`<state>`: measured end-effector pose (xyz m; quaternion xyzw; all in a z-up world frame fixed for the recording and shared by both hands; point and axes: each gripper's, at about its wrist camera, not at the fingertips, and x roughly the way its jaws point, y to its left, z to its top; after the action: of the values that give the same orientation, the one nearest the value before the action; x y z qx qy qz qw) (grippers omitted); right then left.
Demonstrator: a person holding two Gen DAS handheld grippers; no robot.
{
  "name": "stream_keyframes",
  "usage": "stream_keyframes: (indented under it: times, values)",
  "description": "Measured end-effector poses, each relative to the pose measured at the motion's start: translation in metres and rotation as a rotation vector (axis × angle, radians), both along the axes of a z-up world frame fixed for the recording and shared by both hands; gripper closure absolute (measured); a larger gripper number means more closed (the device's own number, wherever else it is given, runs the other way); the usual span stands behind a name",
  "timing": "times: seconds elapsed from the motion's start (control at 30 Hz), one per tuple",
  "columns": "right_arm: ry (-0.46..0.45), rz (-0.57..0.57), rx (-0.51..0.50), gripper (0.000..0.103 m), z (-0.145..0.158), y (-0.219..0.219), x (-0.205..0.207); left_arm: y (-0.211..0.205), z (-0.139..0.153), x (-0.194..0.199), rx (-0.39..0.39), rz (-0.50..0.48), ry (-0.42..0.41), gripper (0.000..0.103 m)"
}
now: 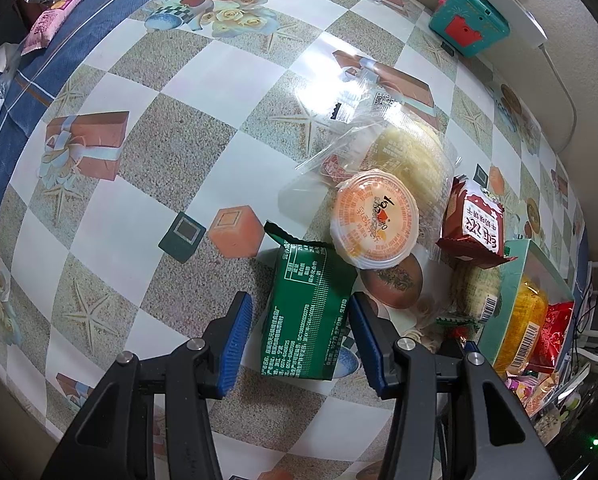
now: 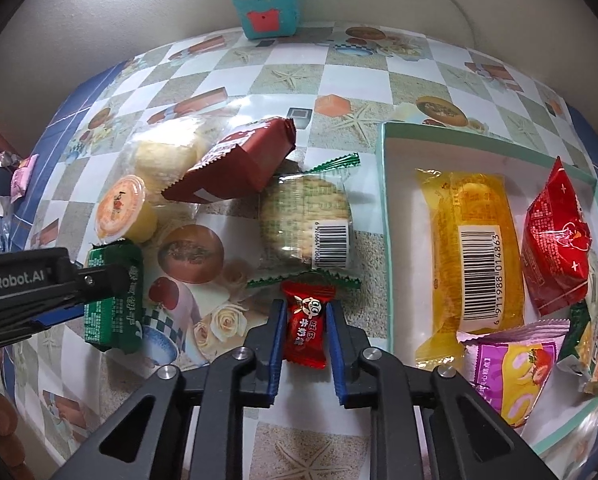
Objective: Organize snacks
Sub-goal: 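Lift the green pack with the left tool while the right lifts the red candy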
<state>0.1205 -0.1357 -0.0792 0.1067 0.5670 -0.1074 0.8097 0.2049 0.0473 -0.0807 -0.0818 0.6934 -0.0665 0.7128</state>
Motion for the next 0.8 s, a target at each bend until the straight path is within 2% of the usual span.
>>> stream_keyframes:
  times: [0.07,0.5,0.8]
  values:
    - [-0.001,-0.005,0.004,0.082,0.000,-0.001,-0.001,-0.002,-0.001,-0.001,0.003,0.000,0.004,0.059]
    - [-0.017,-0.017,0.028,0.084,0.011,-0.005,-0.010,0.002,0.000,-0.012,0.035,0.021,-0.004,0.060]
    - [-0.059,-0.018,0.036,0.084,0.034,-0.004,-0.026,0.002,0.007,-0.032,0.027,0.022,-0.006,0.060]
